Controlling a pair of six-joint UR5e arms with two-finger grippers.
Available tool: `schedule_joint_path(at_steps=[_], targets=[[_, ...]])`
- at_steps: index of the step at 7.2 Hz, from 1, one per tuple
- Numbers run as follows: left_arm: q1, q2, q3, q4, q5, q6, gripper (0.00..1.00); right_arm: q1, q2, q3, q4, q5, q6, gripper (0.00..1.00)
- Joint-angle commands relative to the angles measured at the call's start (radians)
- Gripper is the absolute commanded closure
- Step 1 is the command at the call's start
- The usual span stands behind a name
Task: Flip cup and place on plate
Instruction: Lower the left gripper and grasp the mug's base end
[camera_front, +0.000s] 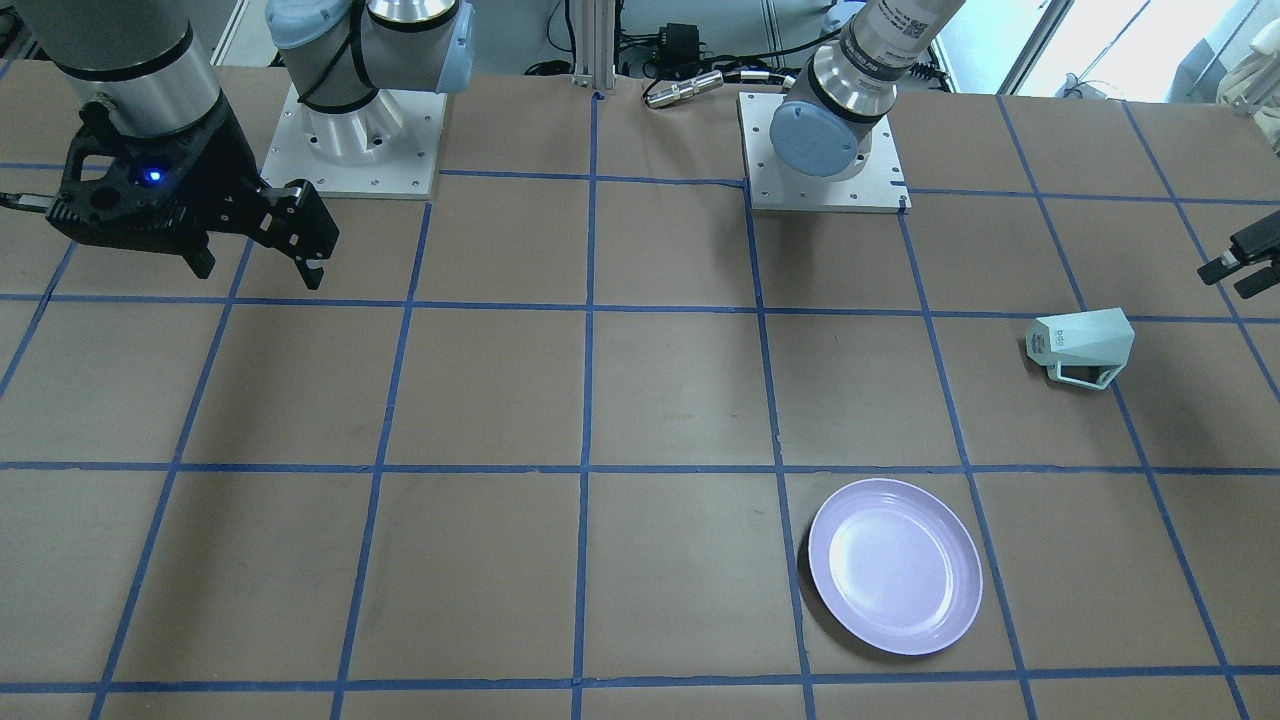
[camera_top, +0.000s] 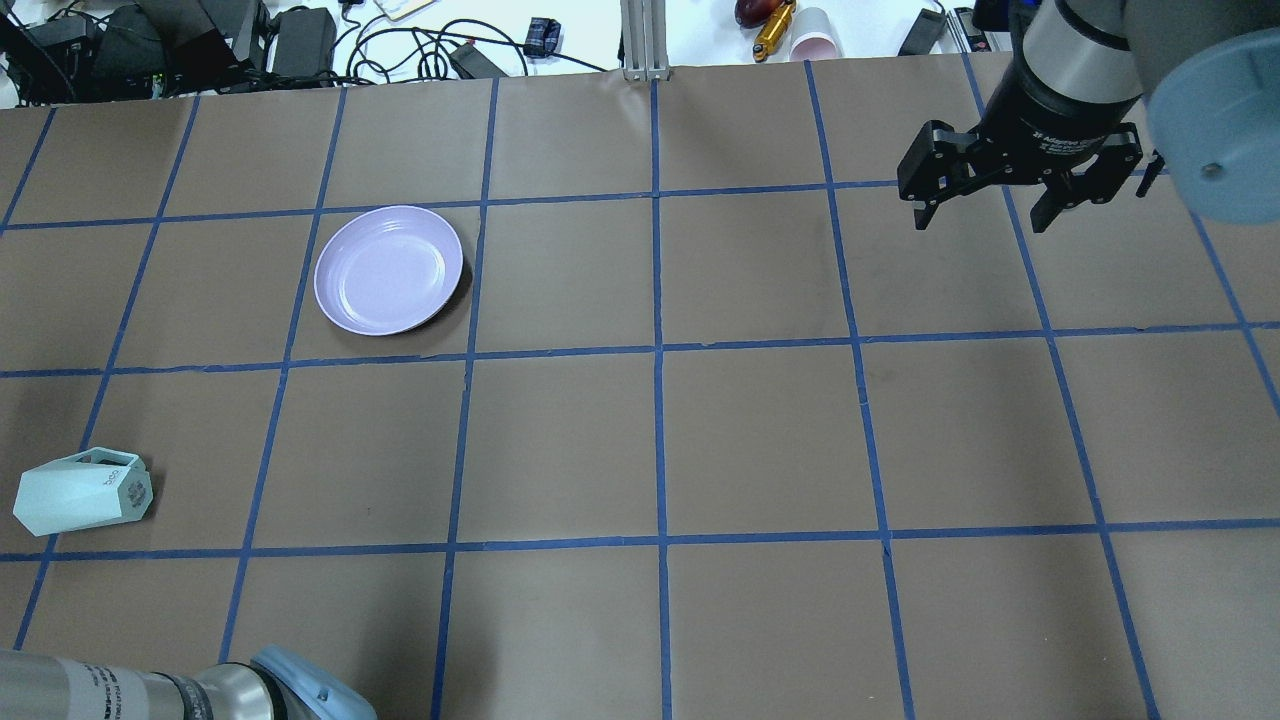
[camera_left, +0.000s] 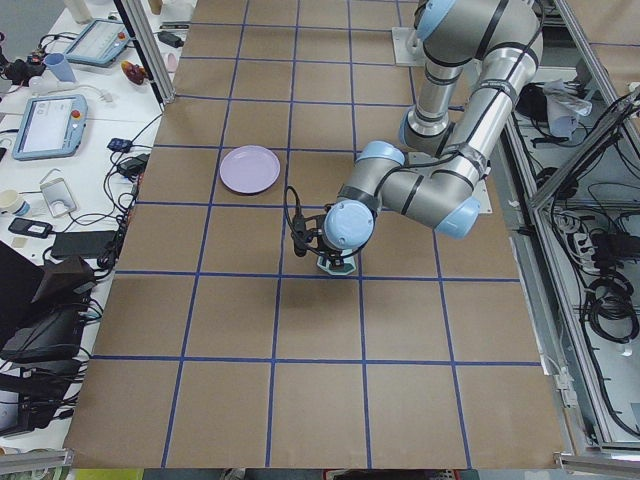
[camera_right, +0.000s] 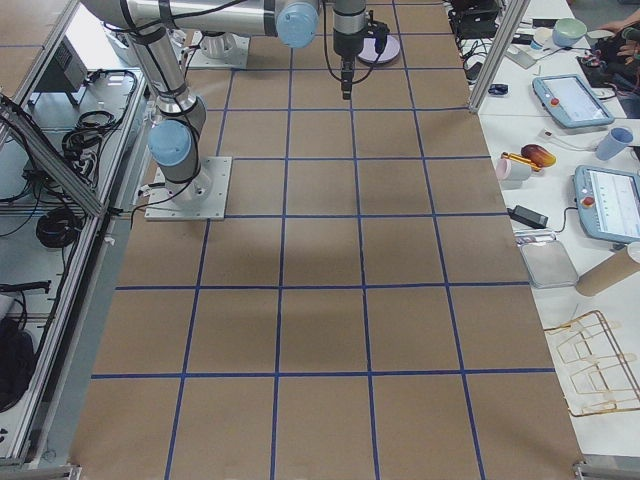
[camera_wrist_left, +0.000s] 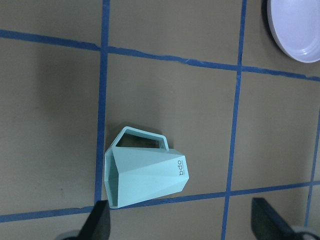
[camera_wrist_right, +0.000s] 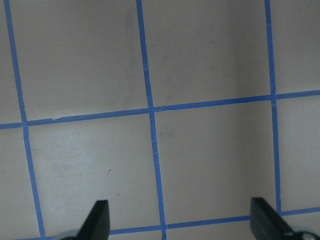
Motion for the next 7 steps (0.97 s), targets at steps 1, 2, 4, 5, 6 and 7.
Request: schedule_joint_path(at_steps=[1, 2, 4, 5, 6, 7], targets=[[0.040, -0.074, -0.003, -0.011, -0.032, 0.039, 0.00, 0.000, 0.000, 0.000, 0.000, 0.000, 0.000, 0.00], [0.060, -0.100, -0.003, -0.029, -0.033, 0.062, 0.00, 0.000, 0.000, 0.000, 0.000, 0.000, 0.000, 0.00], [0.084, -0.157, 0.001, -0.115, -0.088, 0.139, 0.00, 0.000, 0.000, 0.000, 0.000, 0.000, 0.000, 0.00], [0.098, -0.180, 0.001, -0.143, -0.098, 0.141, 0.00, 0.000, 0.001, 0.000, 0.000, 0.000, 0.000, 0.00], [0.106, -0.203, 0.001, -0.143, -0.096, 0.168, 0.00, 0.000, 0.000, 0.000, 0.000, 0.000, 0.000, 0.00], [0.109, -0.226, 0.004, -0.143, -0.096, 0.196, 0.00, 0.000, 0.000, 0.000, 0.000, 0.000, 0.000, 0.00]])
